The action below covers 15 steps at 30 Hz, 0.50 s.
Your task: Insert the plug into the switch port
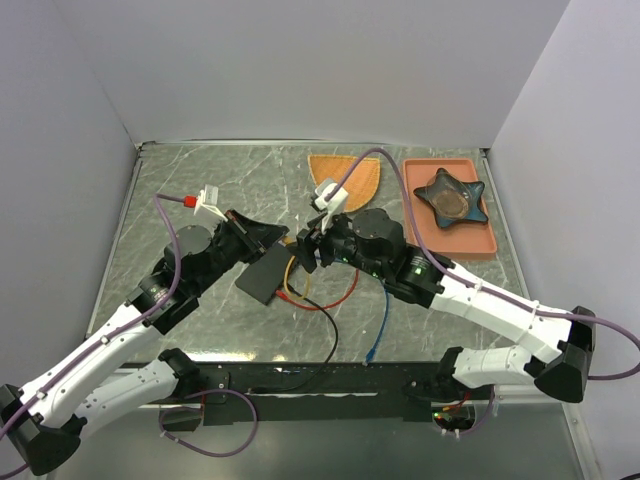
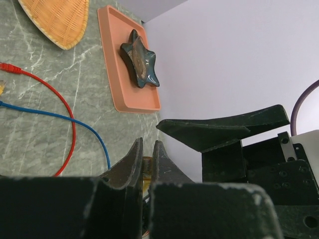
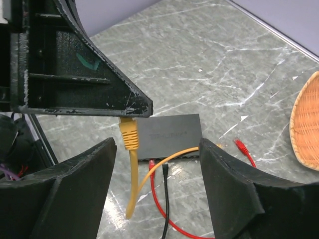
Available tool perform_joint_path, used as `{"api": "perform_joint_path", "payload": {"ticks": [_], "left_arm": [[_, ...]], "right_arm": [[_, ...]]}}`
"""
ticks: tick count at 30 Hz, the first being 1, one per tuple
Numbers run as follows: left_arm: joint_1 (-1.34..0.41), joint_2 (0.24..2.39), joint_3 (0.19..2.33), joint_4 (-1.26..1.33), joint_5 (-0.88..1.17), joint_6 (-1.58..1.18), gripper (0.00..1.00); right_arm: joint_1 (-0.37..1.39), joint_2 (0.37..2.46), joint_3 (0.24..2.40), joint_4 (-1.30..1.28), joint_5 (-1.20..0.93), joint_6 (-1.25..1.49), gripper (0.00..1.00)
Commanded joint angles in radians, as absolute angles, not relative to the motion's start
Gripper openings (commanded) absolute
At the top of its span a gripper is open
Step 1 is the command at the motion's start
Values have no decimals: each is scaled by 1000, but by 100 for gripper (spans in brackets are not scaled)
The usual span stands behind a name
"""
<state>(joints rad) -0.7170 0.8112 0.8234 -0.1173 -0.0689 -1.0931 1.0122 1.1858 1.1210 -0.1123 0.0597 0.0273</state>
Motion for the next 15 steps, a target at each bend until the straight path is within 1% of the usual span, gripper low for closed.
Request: {"api": "perform_joint_path", "payload": {"ticks": [1,2,4,5,10,15], "left_arm": [[-719,793,861,-77,-71,-1086,1],[-721,792,861,-78,-72,-1085,1],[-721,792,865,-80,-71,-1080,1],[-721,795,867,-83,-66,-1078,1],[-721,796,870,-84,-64,-1074,1],[-719,785,868,-87,-71,-1072,1]], "right_arm": [[1025,1206,1201,-78,69,17,70],[1025,1209,1200,-77,71,18,69],[1026,1213,1198,-66,74,21,65],[1026,1215,1198,-61,74,25,64],[1026,1236,1221,-77,60,26,55],[1028,1247,1224,-74,28,29,56]]}}
